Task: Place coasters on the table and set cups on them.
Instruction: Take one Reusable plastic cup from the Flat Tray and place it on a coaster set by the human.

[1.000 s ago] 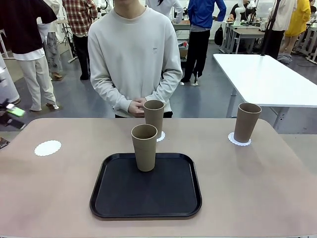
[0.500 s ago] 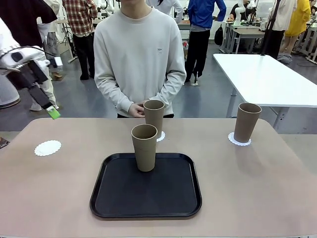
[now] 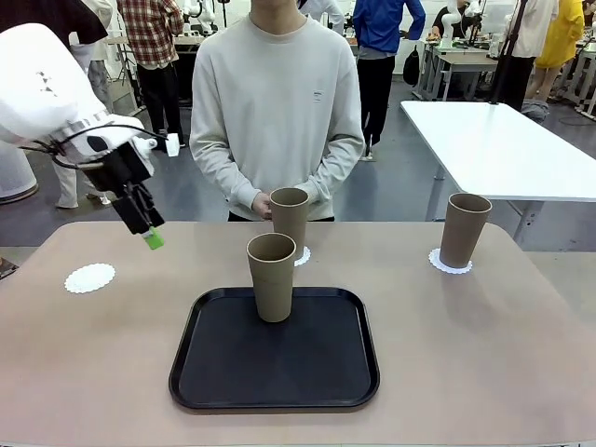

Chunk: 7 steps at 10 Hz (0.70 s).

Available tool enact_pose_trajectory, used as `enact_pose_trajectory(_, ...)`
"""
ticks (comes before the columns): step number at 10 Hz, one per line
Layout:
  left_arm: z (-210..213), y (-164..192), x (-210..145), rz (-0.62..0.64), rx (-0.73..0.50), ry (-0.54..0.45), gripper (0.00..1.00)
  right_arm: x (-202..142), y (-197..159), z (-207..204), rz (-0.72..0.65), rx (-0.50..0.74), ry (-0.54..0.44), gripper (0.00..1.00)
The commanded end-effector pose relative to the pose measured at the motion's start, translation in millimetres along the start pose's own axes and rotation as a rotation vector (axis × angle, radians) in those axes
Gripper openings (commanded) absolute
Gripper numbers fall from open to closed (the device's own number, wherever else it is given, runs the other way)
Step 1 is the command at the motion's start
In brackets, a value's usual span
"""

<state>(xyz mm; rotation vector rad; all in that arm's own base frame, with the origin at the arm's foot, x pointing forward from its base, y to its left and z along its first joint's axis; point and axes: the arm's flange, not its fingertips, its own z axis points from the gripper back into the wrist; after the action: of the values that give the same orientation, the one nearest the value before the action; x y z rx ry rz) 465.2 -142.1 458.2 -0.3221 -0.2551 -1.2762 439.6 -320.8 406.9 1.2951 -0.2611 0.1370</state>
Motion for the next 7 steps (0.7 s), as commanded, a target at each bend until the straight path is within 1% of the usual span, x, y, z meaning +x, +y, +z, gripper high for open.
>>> enact_pose_trajectory(1, -19, -3, -1, -0.065, 0.009, -0.095, 1.00, 0, 1, -2, 0.003, 0.000, -0.012, 1.00)
enact_pose_trajectory(2, -27, -1, 0, -0.069, -0.022, -0.107, 1.00, 0, 1, -2, 0.003, 0.000, -0.012, 1.00)
enact_pose_trajectory(3, -26, -1, -6, -0.033, -0.024, -0.117, 1.00, 0, 1, -2, 0.003, 0.000, -0.012, 1.00)
enact_pose_trajectory(4, -17, -5, 9, -0.044, 0.002, -0.059, 1.00, 0, 1, -2, 0.003, 0.000, -0.012, 1.00)
enact_pose_trajectory(6, -17, -5, 9, -0.044, 0.002, -0.059, 1.00, 0, 1, -2, 0.003, 0.000, -0.012, 1.00)
enact_pose_trajectory(7, -23, -3, 6, -0.041, -0.012, -0.079, 1.00, 0, 1, -2, 0.003, 0.000, -0.012, 1.00)
